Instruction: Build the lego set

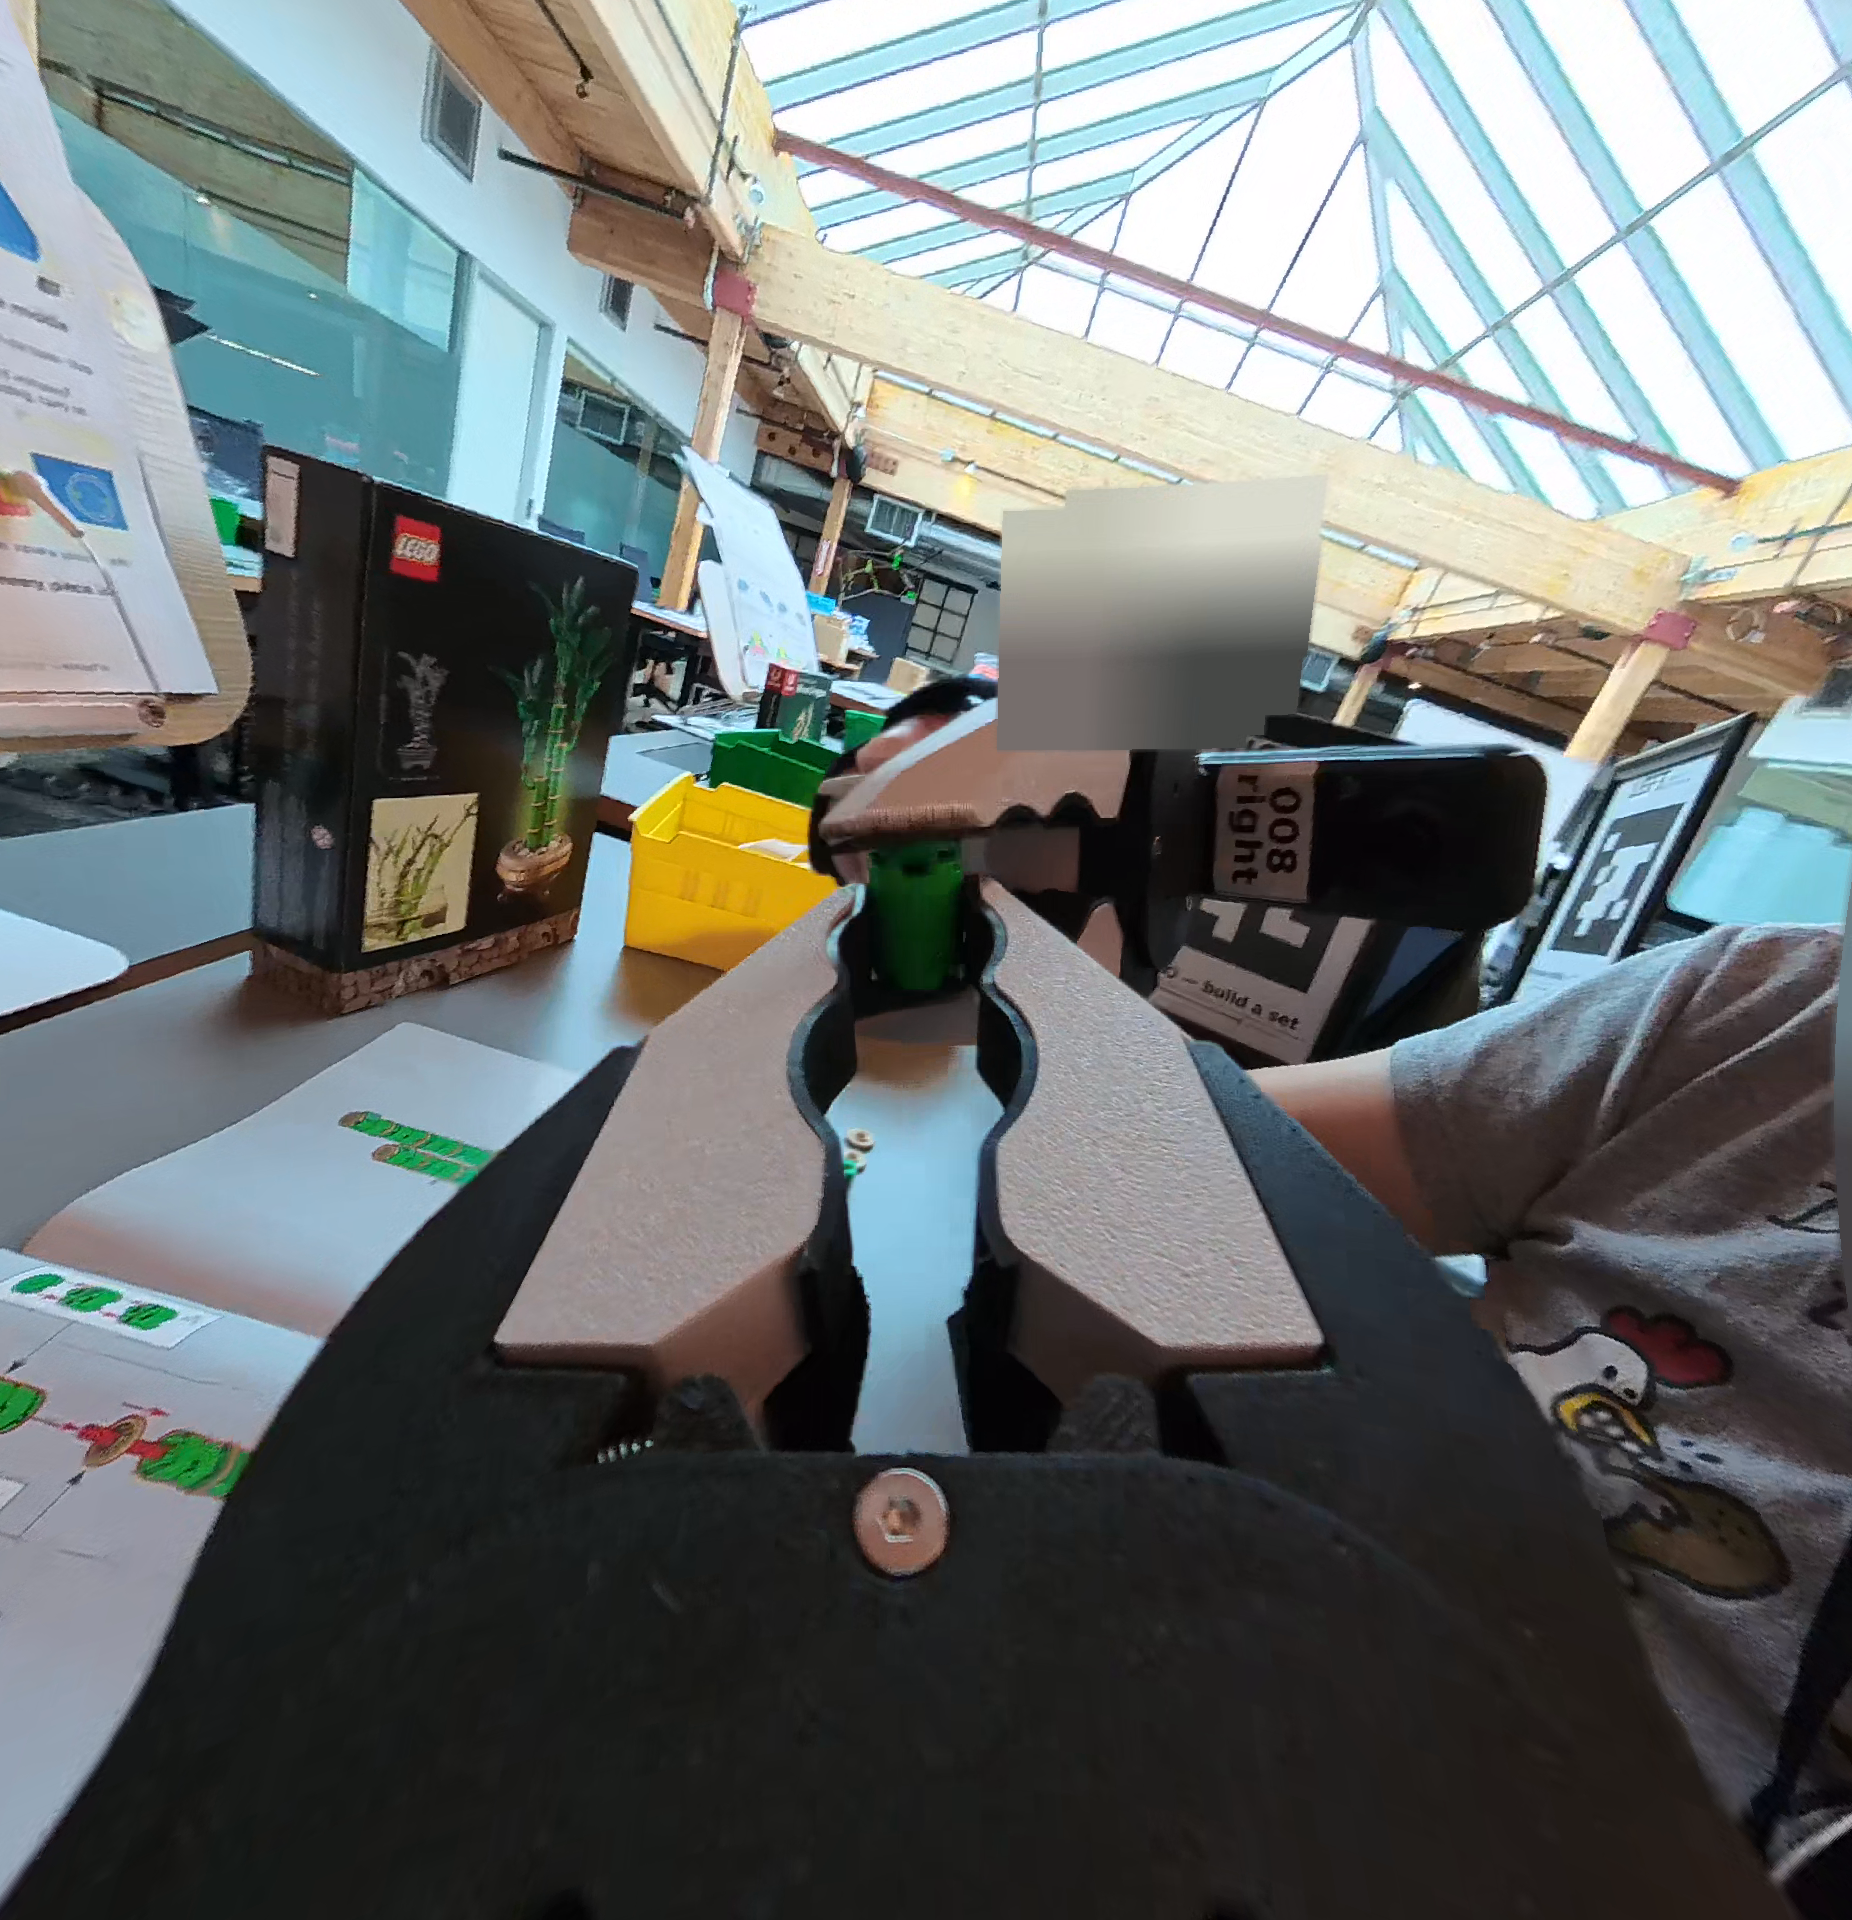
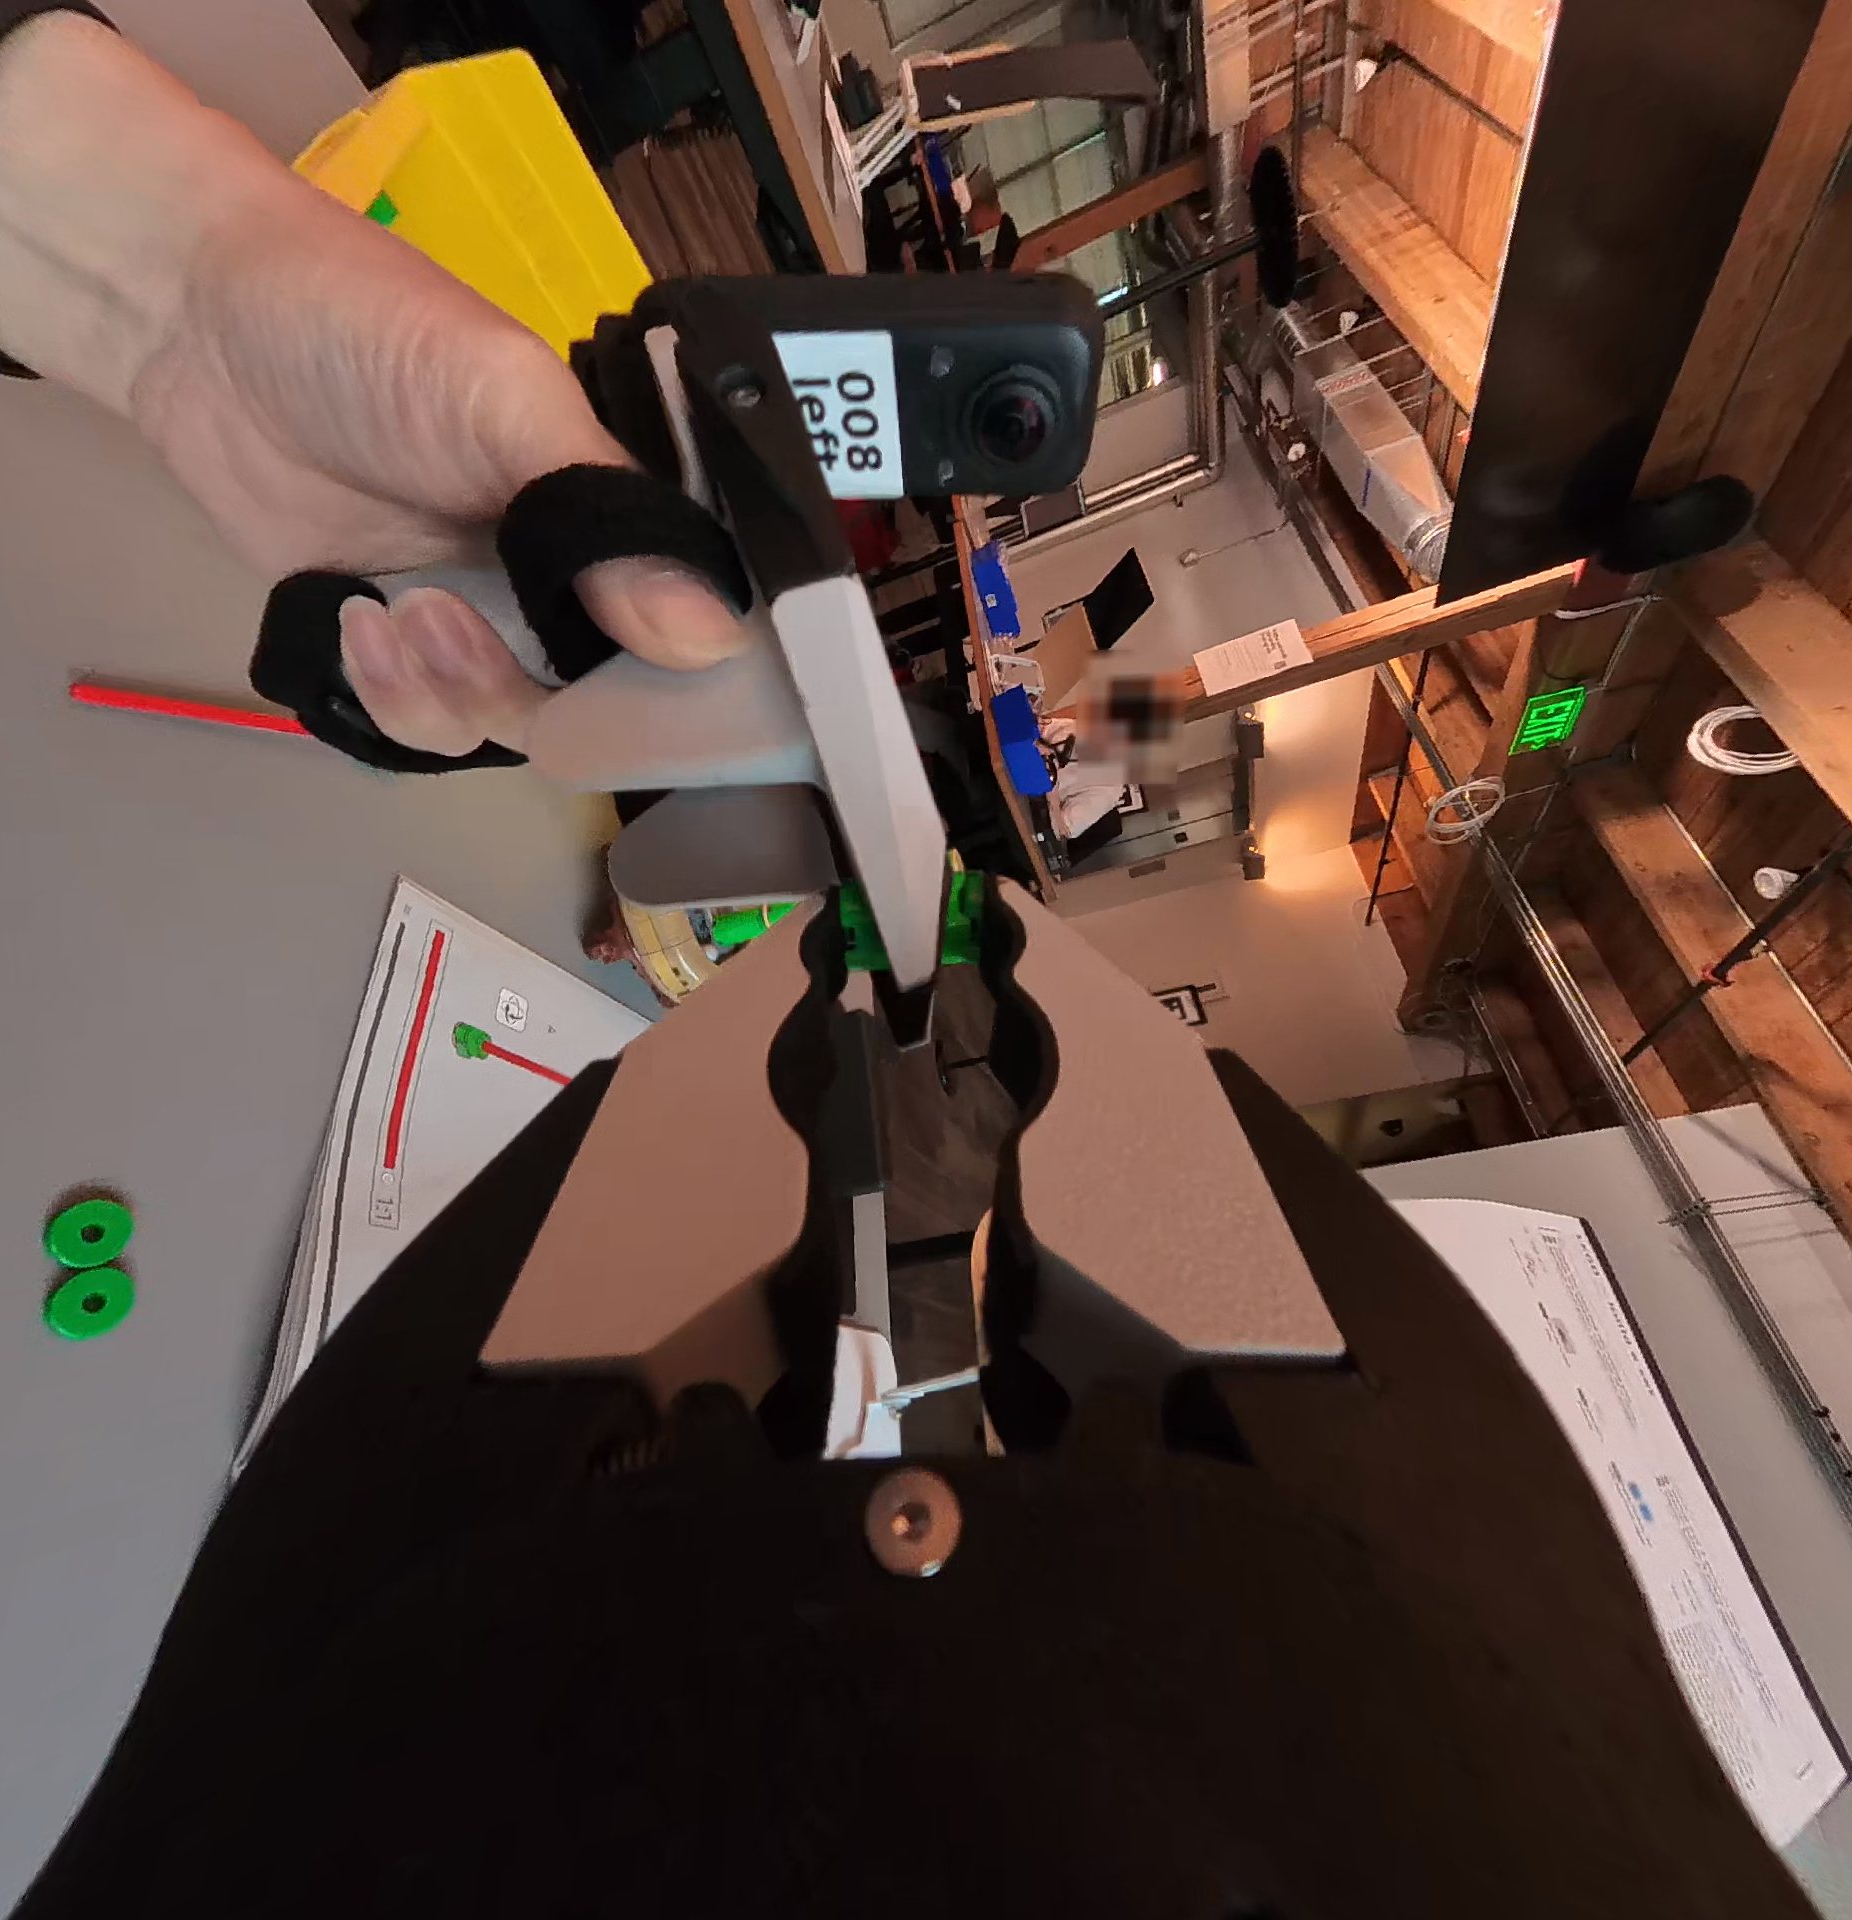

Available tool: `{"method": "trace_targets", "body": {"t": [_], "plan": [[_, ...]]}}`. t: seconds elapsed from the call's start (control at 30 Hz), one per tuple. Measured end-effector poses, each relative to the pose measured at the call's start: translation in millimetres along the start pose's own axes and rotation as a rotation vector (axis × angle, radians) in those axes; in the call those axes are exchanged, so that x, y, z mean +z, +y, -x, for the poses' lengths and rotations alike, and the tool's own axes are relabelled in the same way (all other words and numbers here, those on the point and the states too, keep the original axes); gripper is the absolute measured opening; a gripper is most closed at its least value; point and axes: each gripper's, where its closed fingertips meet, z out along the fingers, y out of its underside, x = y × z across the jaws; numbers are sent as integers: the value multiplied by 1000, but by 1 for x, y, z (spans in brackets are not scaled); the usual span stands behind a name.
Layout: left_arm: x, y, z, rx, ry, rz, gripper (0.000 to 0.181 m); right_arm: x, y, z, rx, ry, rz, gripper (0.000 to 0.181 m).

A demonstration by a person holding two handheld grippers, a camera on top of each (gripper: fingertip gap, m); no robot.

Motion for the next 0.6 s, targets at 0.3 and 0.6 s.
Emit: {"method": "trace_targets", "body": {"t": [0.3,0.6], "plan": [[-7,-5,-12,-143,147,-19,23,1,-7,0,69,-17,-38,24],[-13,-5,-11,-184,152,-5,24,4,-8,1,76,-4,-49,24]]}}
